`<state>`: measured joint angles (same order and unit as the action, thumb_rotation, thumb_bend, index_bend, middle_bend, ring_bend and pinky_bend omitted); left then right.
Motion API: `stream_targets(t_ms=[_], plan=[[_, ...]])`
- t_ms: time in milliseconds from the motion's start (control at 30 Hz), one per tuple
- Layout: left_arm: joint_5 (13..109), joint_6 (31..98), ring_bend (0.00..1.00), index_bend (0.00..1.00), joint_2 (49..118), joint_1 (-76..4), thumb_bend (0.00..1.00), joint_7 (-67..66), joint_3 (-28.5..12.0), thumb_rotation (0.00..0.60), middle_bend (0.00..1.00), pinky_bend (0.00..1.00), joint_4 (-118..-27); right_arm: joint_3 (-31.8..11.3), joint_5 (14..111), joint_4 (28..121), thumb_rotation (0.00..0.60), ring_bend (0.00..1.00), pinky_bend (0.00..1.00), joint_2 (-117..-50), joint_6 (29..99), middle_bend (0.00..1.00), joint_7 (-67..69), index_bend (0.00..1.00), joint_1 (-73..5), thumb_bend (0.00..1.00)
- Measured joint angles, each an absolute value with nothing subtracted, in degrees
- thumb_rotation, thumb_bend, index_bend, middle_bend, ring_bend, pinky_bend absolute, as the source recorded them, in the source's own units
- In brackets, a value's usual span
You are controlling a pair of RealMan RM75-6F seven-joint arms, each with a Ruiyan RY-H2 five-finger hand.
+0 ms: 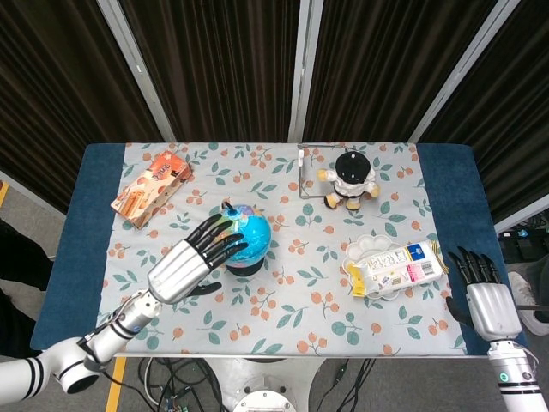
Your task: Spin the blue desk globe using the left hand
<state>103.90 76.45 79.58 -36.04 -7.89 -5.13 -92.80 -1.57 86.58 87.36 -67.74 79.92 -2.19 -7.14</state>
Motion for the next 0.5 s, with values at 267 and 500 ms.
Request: stream_targets(t_ms=[267,500], plan=[[101.6,71.5,0.02,0.16,80.4,-38.2,0.05,-9.5,-5.0,0.600,0.14,0.02,-92.8,-1.6,86.4,86.7,0.600,0.00,0.00,-67.7,79.9,0.00,-1.3,0.00,-7.0,0.30],[100.9,71.5,0.02,0.16,80.3,-37.9,0.05,-9.6,-4.5,0.600,0.14,0.02,-92.7,-1.6,86.5,86.7,0.600,0.00,0.00,-67.8,79.9,0.00,-1.3,0.00,-7.1,0.30]])
